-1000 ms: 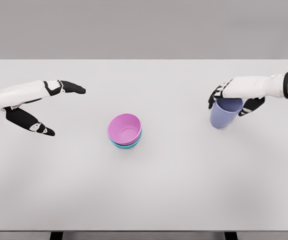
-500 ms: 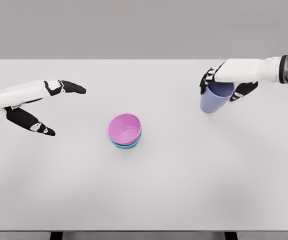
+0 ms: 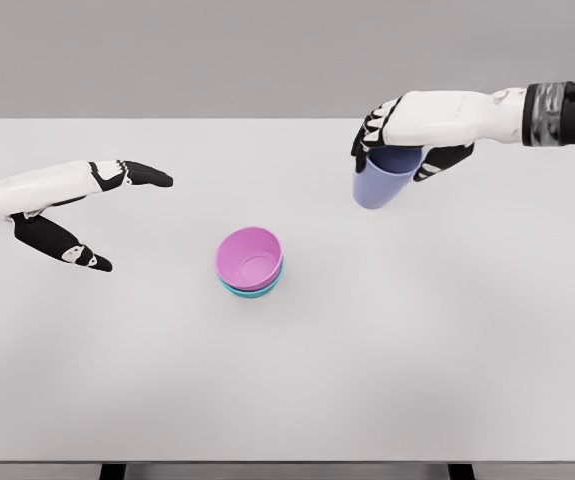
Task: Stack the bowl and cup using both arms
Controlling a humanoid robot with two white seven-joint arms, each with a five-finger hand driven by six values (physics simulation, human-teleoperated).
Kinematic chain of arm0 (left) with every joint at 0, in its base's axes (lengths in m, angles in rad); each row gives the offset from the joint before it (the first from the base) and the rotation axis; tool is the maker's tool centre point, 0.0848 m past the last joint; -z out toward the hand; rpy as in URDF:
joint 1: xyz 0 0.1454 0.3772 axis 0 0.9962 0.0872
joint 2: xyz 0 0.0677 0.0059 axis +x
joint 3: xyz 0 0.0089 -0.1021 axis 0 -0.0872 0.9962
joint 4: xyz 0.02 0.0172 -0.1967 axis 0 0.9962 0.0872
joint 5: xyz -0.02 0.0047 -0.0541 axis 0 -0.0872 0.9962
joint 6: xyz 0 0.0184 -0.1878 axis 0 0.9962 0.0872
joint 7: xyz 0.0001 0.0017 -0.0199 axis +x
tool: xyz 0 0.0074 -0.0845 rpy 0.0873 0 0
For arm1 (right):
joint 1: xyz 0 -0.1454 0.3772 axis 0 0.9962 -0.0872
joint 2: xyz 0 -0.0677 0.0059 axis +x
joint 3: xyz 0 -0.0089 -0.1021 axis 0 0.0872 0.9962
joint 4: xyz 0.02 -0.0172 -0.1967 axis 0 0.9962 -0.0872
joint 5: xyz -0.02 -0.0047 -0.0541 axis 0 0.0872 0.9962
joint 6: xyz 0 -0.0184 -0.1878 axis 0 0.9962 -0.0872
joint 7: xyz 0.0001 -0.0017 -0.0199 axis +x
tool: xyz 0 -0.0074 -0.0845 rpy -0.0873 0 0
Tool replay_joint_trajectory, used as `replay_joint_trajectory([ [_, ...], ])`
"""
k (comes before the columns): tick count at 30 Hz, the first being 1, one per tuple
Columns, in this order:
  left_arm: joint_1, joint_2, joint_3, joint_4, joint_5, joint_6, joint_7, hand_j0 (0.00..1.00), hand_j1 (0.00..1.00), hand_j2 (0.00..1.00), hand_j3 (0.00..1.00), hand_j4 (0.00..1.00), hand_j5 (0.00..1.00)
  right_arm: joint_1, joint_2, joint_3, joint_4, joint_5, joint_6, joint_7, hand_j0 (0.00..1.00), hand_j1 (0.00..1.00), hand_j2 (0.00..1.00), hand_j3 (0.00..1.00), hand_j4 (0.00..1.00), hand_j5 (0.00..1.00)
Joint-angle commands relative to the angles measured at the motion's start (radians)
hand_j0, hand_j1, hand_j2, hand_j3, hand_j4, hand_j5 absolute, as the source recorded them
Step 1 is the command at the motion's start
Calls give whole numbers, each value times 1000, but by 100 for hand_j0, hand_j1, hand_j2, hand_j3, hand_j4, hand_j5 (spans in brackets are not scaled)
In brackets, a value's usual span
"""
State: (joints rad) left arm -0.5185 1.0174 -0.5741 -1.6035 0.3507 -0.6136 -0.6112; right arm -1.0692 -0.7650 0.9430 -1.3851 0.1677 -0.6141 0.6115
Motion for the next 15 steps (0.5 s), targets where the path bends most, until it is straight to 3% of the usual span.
replay_joint_trajectory([
  [1, 0, 1, 0, 1, 8, 3, 0, 100, 100, 100, 100, 100, 100, 0, 24, -3, -18, -7, 3, -1, 60, 60, 60, 60, 60, 60],
  [5, 0, 0, 0, 1, 8, 3, 0, 100, 100, 100, 100, 100, 100, 0, 38, -3, -138, -10, 3, -1, 60, 60, 60, 60, 60, 60],
  [15, 0, 0, 0, 1, 8, 3, 0, 100, 100, 100, 100, 100, 100, 2, 151, 14, -183, -11, 3, -1, 60, 60, 60, 60, 60, 60],
])
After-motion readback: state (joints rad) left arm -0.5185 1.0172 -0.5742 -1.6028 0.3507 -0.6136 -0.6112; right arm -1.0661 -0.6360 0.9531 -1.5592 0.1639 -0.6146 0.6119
